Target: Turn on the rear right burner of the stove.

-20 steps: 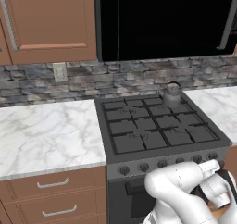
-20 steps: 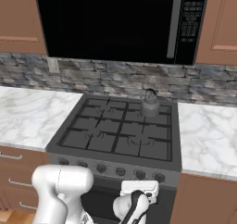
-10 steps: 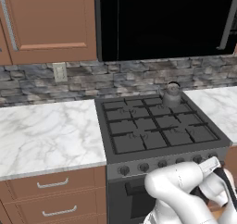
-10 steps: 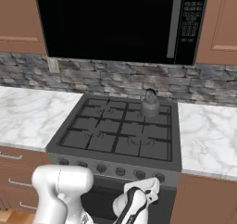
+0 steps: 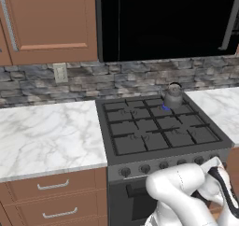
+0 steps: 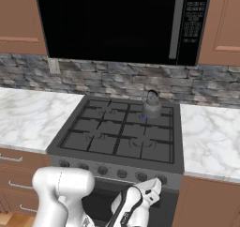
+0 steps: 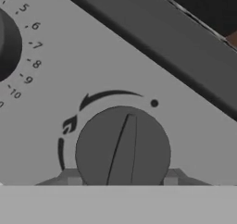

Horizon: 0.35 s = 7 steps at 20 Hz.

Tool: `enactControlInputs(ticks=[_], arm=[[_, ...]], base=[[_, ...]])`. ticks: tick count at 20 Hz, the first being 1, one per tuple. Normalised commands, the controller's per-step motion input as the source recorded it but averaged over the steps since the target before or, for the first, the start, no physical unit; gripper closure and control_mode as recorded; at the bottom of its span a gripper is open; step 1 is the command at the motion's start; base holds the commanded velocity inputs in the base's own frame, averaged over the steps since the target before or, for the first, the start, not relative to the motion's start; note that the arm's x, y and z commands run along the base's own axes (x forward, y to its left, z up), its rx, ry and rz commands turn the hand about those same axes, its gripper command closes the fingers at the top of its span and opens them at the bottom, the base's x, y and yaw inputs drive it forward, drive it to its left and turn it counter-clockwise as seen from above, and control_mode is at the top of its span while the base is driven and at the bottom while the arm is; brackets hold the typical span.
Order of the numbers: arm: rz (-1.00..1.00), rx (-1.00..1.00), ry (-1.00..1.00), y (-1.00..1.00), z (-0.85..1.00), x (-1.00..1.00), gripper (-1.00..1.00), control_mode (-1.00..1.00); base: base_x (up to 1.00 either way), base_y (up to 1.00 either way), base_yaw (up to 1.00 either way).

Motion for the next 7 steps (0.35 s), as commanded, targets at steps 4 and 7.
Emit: enactControlInputs(ticks=[4, 7], arm=[[0.00, -0.09, 0.00, -0.20, -0.11, 0.00, 1.00, -1.00], [0.00, 0.00, 0.00, 0.00, 0.00, 0.00, 1.00, -1.00]], base=[[0.00, 0.00, 0.00], [0.00, 0.00, 0.00]])
